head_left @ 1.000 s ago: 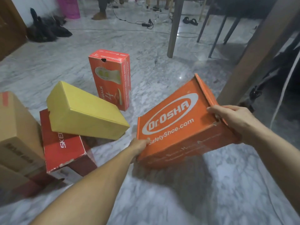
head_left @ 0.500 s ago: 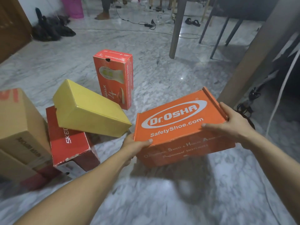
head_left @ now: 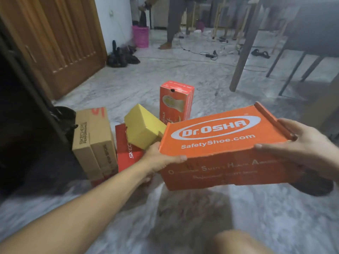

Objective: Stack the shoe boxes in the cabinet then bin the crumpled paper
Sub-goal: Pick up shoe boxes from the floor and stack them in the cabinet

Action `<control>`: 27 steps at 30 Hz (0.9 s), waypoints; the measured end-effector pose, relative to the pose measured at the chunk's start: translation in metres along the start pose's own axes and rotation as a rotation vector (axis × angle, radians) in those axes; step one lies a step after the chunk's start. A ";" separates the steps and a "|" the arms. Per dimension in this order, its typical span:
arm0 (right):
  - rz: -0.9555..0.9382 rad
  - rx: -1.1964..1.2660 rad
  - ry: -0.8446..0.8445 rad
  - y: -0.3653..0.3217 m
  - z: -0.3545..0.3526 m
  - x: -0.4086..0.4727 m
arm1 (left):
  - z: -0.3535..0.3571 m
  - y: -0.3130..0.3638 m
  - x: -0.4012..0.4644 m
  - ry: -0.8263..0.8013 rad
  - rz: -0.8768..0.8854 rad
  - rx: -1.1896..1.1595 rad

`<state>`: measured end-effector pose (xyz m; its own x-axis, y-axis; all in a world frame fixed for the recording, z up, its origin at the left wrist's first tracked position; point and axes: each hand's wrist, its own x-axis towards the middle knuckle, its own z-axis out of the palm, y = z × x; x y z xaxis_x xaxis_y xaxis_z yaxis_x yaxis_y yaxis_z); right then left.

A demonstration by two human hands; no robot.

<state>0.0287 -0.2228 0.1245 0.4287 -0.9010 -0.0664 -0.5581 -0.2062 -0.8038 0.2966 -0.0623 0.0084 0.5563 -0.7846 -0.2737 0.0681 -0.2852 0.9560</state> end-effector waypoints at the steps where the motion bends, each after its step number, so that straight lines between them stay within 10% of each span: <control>1: -0.034 -0.019 -0.009 -0.006 0.000 0.000 | -0.009 0.005 -0.008 0.013 0.020 0.006; 27: -0.345 0.079 -0.308 -0.152 0.056 -0.148 | -0.173 0.073 -0.274 0.452 0.137 0.093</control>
<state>0.0900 -0.0366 0.2235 0.7770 -0.6276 0.0497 -0.2953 -0.4331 -0.8516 0.2924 0.2273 0.1711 0.8607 -0.5064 -0.0532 -0.0939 -0.2605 0.9609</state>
